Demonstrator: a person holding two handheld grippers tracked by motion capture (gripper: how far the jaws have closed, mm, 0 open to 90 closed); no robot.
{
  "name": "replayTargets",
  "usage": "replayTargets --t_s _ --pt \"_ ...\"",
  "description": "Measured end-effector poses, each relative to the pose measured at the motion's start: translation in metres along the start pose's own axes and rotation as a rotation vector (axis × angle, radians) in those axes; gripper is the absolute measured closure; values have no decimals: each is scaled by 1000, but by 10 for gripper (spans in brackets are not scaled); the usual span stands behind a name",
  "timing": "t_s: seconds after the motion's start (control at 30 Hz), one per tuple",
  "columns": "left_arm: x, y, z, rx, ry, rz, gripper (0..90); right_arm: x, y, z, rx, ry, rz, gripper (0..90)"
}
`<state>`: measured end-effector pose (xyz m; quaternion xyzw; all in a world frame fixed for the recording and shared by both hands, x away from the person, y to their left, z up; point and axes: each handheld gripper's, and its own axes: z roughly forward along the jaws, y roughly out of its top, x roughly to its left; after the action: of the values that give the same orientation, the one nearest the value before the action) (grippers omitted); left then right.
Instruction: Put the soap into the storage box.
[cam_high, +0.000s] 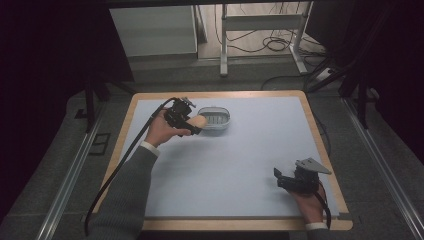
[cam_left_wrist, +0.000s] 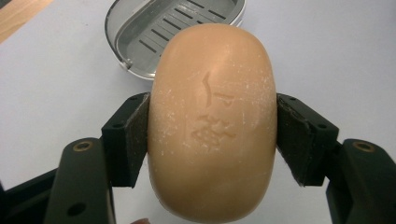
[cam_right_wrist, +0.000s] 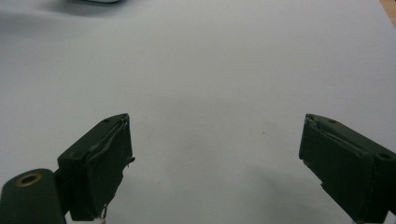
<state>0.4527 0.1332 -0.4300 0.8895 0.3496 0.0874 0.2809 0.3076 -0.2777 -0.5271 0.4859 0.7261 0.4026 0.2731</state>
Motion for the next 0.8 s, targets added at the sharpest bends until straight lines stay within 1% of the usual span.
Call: replayTargets --t_s 0.1,0.33,0.43,0.53,0.6,0.7,0.8 --pt "0 3 1 -11 -8 2 322 0 0 0 2 -2 -4 97" --pt "0 12 6 0 -2 15 322 0 0 0 2 0 -4 97" --pt "0 16 8 -5 -5 15 322 0 0 0 2 0 -5 97" --pt "0 18 10 5 -1 25 322 0 0 0 1 0 -2 97" --pt "0 21 11 6 -8 24 322 0 0 0 2 -1 -5 97" --pt "-1 25 12 6 -8 26 322 1 0 0 4 -3 -11 97" --pt "-1 29 11 -2 -13 31 322 1 0 0 2 -3 -11 97"
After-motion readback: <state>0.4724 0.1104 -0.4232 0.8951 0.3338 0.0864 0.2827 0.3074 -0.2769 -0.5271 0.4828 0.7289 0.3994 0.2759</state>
